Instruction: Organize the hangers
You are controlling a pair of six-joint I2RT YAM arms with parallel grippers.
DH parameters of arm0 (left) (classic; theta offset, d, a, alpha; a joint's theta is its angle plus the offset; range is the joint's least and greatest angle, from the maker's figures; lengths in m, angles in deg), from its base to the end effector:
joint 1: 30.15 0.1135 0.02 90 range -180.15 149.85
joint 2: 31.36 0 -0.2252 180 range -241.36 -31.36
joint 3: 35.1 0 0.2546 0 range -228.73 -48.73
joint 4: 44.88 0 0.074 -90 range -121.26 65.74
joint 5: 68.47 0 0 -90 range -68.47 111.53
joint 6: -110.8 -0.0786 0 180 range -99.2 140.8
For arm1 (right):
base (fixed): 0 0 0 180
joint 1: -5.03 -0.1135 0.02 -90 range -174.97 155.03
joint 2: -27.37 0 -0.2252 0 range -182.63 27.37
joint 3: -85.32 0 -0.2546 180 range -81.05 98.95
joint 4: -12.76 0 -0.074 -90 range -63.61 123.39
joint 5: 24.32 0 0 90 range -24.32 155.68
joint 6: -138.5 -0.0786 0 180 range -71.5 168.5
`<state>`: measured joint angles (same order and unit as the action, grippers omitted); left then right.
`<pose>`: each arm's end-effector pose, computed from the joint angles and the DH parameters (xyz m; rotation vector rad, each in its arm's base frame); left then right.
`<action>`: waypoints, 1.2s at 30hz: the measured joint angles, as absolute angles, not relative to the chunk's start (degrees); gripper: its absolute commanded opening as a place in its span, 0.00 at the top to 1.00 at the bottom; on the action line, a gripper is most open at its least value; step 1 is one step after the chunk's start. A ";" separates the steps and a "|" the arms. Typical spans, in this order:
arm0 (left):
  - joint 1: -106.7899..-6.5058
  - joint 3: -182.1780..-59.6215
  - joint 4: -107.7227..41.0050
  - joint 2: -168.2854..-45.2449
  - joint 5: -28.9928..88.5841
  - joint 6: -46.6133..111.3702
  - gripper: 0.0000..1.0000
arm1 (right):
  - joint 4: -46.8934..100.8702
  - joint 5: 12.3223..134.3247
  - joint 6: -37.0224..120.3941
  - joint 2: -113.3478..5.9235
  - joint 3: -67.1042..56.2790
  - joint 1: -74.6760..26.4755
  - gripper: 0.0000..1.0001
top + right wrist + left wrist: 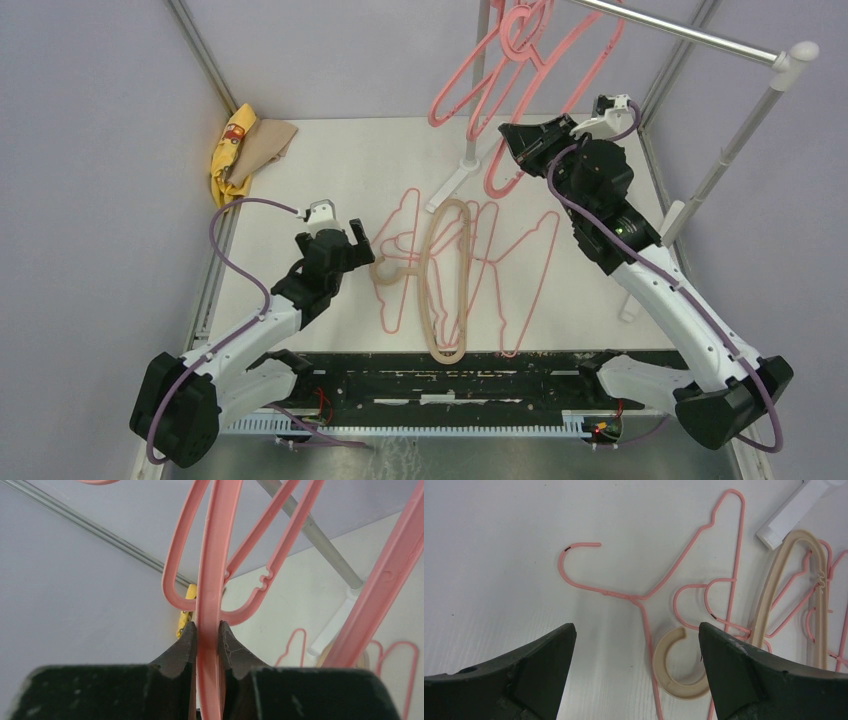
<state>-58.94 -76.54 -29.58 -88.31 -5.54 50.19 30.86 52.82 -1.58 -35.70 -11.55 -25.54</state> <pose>0.2505 -0.0968 0.1604 -0.2879 2.0267 -0.1334 0.2738 0.1414 0.4068 0.4561 1.5491 0.9363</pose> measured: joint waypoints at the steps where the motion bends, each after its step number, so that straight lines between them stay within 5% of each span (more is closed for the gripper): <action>1: -58.97 -76.54 -29.58 -88.37 -5.60 50.19 0.01 | 29.64 54.11 -2.52 -36.53 -11.55 -24.67 0.99; 14: -59.01 -76.63 -29.60 -90.73 -7.00 50.12 0.01 | 13.95 68.51 -16.10 -49.73 -7.60 -11.84 0.99; 28: -59.05 -77.29 -29.60 -93.60 -8.35 48.33 0.01 | 10.21 74.26 -22.92 -58.08 -3.07 -8.75 0.94; 33: -59.05 -77.29 -29.60 -93.66 -8.38 48.33 0.01 | 9.33 75.07 -23.88 -58.78 -3.07 -8.32 0.75; 36: -59.05 -77.29 -29.60 -93.66 -8.38 48.33 0.01 | 9.27 76.16 -23.88 -58.78 -3.23 -8.10 0.47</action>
